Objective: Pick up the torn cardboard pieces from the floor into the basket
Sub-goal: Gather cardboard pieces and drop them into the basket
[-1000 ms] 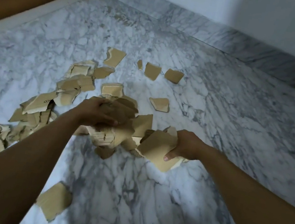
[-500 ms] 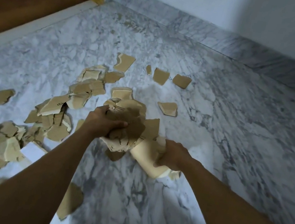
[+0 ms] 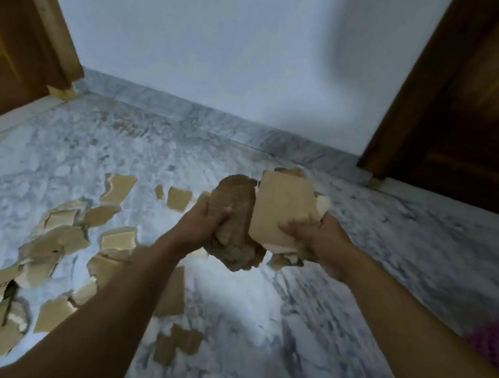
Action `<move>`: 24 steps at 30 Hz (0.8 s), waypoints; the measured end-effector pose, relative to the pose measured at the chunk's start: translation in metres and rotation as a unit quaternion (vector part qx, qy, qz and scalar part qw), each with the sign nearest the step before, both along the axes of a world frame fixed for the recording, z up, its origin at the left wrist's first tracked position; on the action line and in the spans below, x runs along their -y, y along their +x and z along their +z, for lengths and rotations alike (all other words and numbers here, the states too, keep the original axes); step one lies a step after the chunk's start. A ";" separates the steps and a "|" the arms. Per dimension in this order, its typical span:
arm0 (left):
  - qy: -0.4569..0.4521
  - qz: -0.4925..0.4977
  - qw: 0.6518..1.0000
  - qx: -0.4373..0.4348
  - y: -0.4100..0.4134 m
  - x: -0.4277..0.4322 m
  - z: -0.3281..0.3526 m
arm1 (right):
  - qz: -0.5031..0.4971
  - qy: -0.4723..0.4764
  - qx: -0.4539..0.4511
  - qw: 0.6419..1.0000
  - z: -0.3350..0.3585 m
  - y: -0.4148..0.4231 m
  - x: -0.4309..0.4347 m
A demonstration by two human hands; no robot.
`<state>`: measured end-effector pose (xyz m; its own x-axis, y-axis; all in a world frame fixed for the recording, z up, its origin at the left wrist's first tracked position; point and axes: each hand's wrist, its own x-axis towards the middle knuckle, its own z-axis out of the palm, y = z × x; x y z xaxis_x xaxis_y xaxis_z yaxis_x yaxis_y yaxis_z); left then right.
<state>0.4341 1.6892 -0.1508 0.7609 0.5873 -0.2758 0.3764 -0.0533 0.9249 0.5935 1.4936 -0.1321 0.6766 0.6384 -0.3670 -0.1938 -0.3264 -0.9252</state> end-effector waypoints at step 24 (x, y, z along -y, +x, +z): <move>-0.026 -0.342 0.933 0.107 0.311 0.412 0.126 | -0.375 0.077 0.102 0.918 0.114 0.157 0.427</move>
